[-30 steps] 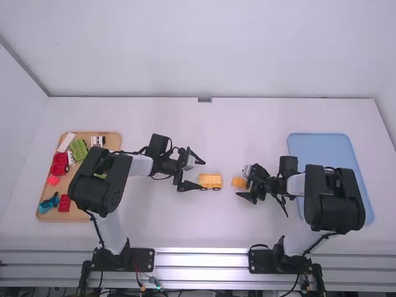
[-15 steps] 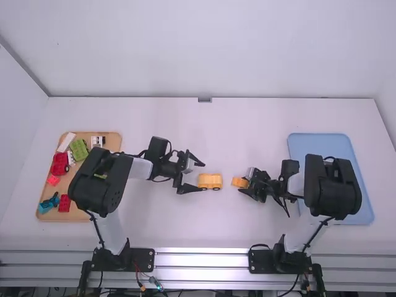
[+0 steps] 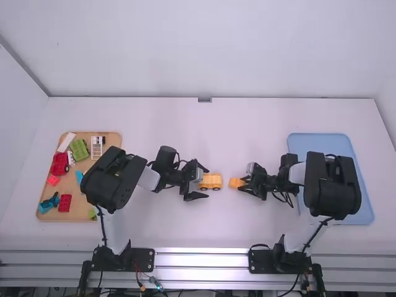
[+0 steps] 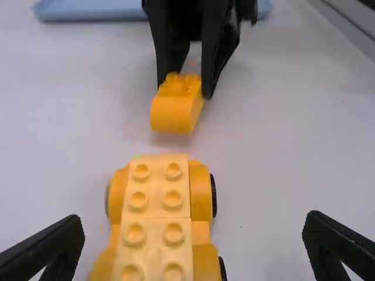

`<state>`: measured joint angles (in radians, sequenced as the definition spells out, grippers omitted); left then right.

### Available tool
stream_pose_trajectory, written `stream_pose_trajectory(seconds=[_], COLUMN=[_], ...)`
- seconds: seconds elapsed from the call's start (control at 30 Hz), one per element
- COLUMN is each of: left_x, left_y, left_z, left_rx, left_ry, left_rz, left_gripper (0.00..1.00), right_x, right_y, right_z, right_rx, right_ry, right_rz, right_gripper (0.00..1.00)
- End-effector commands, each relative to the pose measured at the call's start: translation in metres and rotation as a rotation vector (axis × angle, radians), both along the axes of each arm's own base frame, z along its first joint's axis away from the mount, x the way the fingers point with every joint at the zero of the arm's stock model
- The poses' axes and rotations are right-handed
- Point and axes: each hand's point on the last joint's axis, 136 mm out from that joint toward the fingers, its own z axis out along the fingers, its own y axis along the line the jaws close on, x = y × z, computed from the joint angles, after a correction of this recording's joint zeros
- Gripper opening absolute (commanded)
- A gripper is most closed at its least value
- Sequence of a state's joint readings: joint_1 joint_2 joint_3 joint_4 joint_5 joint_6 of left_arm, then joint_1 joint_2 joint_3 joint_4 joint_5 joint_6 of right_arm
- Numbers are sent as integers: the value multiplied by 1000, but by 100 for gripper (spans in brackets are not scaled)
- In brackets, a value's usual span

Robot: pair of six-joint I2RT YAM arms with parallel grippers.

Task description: Assemble lego blocks to make yellow taxi

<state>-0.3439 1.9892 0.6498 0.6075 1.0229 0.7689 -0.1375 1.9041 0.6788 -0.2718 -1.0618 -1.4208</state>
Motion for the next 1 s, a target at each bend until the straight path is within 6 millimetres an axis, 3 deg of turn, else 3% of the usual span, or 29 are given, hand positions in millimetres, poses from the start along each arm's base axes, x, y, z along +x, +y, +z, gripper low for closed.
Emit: stream_pose_trajectory(seconds=[0.0, 0.17, 0.37, 0.57, 0.7, 0.97], left_x=[9, 13, 14, 16, 19, 11], left_y=[1, -2, -3, -3, 0, -1], left_z=[-10, -15, -27, -25, -23, -24], left_rx=[35, 38, 45, 24, 13, 7], left_ry=[44, 39, 74, 48, 10, -10], left_rz=[50, 42, 43, 80, 120, 70], left_gripper=[99, 99, 99, 99, 91, 86], right_x=[8, 7, 13, 20, 27, 28], right_y=[7, 23, 46, 63, 69, 69], right_z=[32, 47, 50, 50, 51, 52], right_rx=[52, 62, 35, 6, -1, 4], right_ry=[-191, -243, -245, -272, -270, -278], right_rz=[85, 173, 237, 271, 257, 256], right_gripper=[7, 7, 4, 2, 1, 1])
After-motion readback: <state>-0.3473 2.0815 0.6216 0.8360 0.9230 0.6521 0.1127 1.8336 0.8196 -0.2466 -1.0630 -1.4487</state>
